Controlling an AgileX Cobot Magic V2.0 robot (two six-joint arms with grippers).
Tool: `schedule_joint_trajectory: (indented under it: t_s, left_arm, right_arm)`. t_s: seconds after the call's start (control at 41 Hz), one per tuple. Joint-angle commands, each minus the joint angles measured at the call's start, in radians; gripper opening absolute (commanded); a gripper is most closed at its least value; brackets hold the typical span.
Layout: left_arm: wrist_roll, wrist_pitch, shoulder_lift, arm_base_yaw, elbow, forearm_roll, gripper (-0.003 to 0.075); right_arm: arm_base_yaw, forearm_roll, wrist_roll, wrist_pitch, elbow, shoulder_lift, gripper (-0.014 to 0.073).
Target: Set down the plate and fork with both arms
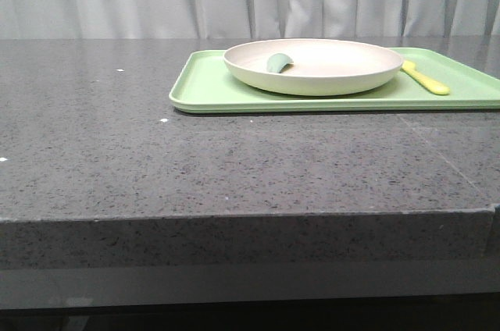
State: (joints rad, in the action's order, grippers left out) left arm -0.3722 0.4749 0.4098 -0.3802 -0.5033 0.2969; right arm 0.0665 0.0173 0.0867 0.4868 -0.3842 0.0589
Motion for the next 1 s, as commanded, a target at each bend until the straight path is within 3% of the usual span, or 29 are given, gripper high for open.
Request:
schedule_joint_trajectory:
  t_s: [0.0, 0.195, 0.366, 0.512, 0.659, 0.976]
  left_arm:
    - [0.005, -0.083, 0.003, 0.002, -0.028, 0.006, -0.0018]
    - [0.027, -0.1, 0.003, 0.002, -0.028, -0.033, -0.0018]
    - [0.35, -0.16, 0.003, 0.002, -0.025, -0.288, -0.0018]
    - [0.372, -0.246, -0.003, 0.014, 0.014, -0.312, -0.0018]
    - [0.372, -0.366, -0.074, 0.116, 0.14, -0.342, -0.0018]
    - [0.372, -0.391, -0.321, 0.354, 0.389, -0.397, -0.0018]
  right_arm:
    - [-0.003, -0.009, -0.009, -0.087, -0.025, 0.01, -0.0067]
    - [-0.003, -0.009, -0.009, -0.087, -0.025, 0.01, -0.0067]
    - [-0.003, -0.009, -0.009, -0.087, -0.025, 0.01, -0.0067]
    - [-0.003, -0.009, -0.009, -0.087, -0.025, 0.01, -0.0067]
    - [-0.003, -0.009, -0.009, -0.087, -0.025, 0.01, -0.0067]
    - [-0.003, -0.009, -0.009, -0.087, -0.025, 0.01, -0.0067]
